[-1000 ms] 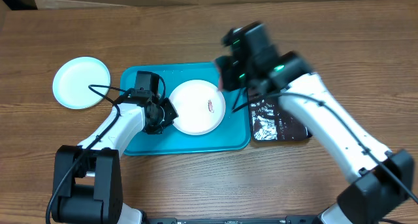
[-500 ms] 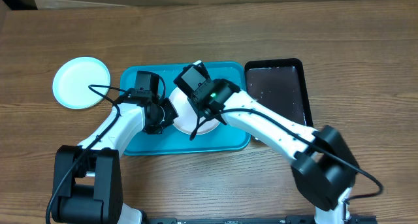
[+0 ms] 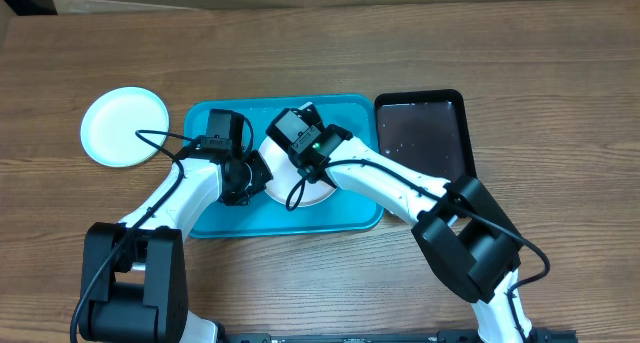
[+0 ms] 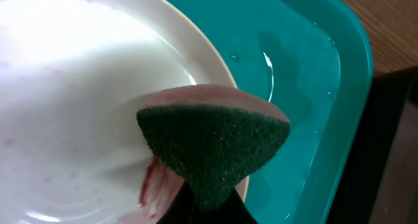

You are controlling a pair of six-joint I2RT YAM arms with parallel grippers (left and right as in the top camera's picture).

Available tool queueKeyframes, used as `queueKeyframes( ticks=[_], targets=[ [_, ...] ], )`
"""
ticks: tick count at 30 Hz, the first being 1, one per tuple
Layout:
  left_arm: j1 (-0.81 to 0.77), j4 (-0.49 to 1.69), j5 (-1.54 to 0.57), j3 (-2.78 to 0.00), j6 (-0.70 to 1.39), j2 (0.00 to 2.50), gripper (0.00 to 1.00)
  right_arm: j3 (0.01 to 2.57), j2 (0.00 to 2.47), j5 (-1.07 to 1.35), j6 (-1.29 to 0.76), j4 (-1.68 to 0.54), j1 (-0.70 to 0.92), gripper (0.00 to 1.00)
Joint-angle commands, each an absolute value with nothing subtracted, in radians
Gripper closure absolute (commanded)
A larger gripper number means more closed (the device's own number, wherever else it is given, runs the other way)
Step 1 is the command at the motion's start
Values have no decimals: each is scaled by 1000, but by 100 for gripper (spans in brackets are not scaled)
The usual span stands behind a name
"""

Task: Clean dirty plates on tray and stack at the side
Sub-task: 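Scrub the white plate with the sponge in the right gripper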

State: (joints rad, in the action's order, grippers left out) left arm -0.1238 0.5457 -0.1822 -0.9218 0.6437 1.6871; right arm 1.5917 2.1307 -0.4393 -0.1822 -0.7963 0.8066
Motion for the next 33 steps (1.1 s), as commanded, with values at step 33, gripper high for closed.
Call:
queueKeyframes(
  ticks=[33],
  targets=[
    [-125,545,-173,-904,631,1696,96,1794,2228,607,-213,-839,662,96]
  ],
)
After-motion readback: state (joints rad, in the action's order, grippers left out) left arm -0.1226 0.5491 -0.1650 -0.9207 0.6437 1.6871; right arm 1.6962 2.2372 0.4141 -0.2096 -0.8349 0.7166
